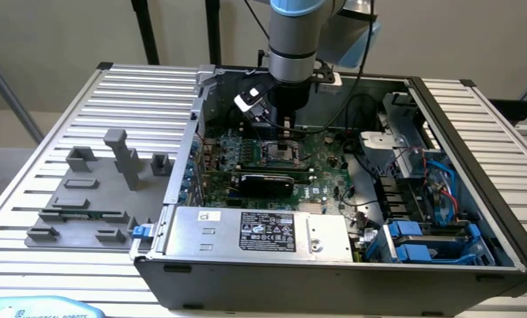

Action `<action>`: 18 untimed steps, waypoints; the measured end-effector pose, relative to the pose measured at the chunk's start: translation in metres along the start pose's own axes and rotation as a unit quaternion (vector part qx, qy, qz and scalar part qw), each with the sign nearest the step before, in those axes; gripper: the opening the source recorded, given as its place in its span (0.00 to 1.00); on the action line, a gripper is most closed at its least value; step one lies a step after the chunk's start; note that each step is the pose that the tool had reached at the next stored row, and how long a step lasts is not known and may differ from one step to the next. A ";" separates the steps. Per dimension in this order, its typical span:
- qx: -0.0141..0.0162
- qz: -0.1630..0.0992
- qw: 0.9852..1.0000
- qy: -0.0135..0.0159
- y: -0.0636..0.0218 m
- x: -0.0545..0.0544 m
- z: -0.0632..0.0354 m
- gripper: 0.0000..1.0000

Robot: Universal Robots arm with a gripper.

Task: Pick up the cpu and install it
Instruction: 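Close the cpu cover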

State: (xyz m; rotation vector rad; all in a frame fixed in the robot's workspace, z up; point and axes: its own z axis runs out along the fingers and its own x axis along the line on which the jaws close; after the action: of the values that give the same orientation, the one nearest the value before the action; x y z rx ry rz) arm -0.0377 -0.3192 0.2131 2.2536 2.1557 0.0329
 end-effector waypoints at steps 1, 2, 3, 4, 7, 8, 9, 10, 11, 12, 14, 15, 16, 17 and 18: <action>0.000 0.000 1.000 0.000 0.0000 0.000 0.0000 0.11; 0.000 0.000 1.000 0.000 0.0000 0.000 0.0000 0.11; 0.000 0.000 1.000 0.000 0.0000 0.000 0.0000 0.11; 0.000 0.000 1.000 0.000 0.0000 0.000 0.0000 0.11; 0.000 0.000 1.000 0.000 0.0000 0.000 0.0000 0.11; 0.000 0.000 1.000 0.000 0.0000 0.000 0.0000 0.11; 0.000 0.000 1.000 0.000 0.0000 0.000 0.0000 0.11; 0.000 0.000 1.000 0.000 0.0000 0.000 0.0000 0.11; 0.000 0.000 1.000 0.000 0.0001 0.000 -0.0005 0.11; 0.000 0.000 1.000 0.001 0.0011 0.000 -0.0022 0.11; 0.001 0.000 1.000 0.003 0.0059 0.000 -0.0069 0.11; 0.002 0.000 1.000 0.004 0.0092 -0.001 -0.0097 0.11; 0.003 0.000 1.000 0.005 0.0129 -0.001 -0.0129 0.11; 0.003 0.000 1.000 0.005 0.0162 -0.002 -0.0160 0.11; 0.004 0.000 1.000 0.005 0.0195 -0.002 -0.0192 0.11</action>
State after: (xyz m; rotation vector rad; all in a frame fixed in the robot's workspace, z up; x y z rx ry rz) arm -0.0189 -0.3225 0.2329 2.2632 2.1648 0.0366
